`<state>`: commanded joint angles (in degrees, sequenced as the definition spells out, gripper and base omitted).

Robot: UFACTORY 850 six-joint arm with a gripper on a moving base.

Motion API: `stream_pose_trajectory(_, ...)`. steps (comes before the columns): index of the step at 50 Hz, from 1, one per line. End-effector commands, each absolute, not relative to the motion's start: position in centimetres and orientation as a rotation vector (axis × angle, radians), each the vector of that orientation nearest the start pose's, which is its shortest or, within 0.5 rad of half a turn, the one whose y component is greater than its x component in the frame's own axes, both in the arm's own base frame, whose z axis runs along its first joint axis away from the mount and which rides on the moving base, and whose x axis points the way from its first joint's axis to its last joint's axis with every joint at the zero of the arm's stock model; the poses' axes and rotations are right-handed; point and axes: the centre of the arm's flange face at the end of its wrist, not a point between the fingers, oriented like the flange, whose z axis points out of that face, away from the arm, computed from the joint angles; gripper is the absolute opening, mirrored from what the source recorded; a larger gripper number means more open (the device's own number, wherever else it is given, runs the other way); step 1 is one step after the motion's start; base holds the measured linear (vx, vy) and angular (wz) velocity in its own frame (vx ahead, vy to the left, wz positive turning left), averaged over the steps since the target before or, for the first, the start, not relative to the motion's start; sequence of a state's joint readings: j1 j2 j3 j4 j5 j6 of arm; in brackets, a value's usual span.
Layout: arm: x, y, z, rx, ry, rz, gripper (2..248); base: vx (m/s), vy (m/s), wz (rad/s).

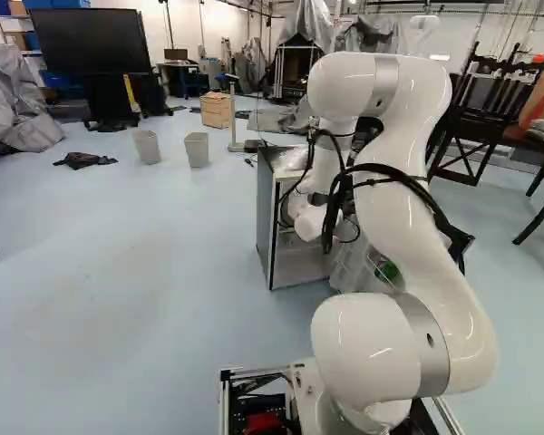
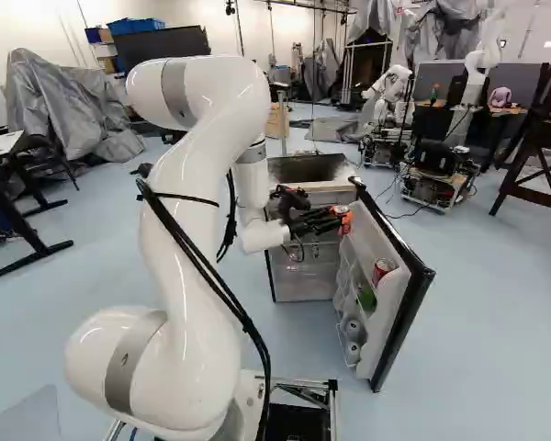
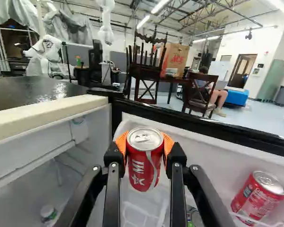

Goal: Grab a drink from the fridge

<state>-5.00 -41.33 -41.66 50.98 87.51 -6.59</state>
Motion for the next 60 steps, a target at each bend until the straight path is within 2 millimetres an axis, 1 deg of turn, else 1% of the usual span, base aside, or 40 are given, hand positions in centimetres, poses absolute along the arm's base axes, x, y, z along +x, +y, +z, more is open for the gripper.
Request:
stream_pose_trajectory(26, 44.8, -8.0, 23.3, 1.849, -0.593, 1.649, 96, 0.000, 0.000, 0.000)
stream_pose_trajectory(43, 43.6, -5.8, 25.0, 1.983, -0.445, 1.749, 96, 0.000, 0.000, 0.000)
stream_pose_trajectory(60, 42.2, -4.0, 26.3, 2.163, -0.302, 1.780, 96, 0.000, 0.000, 0.000)
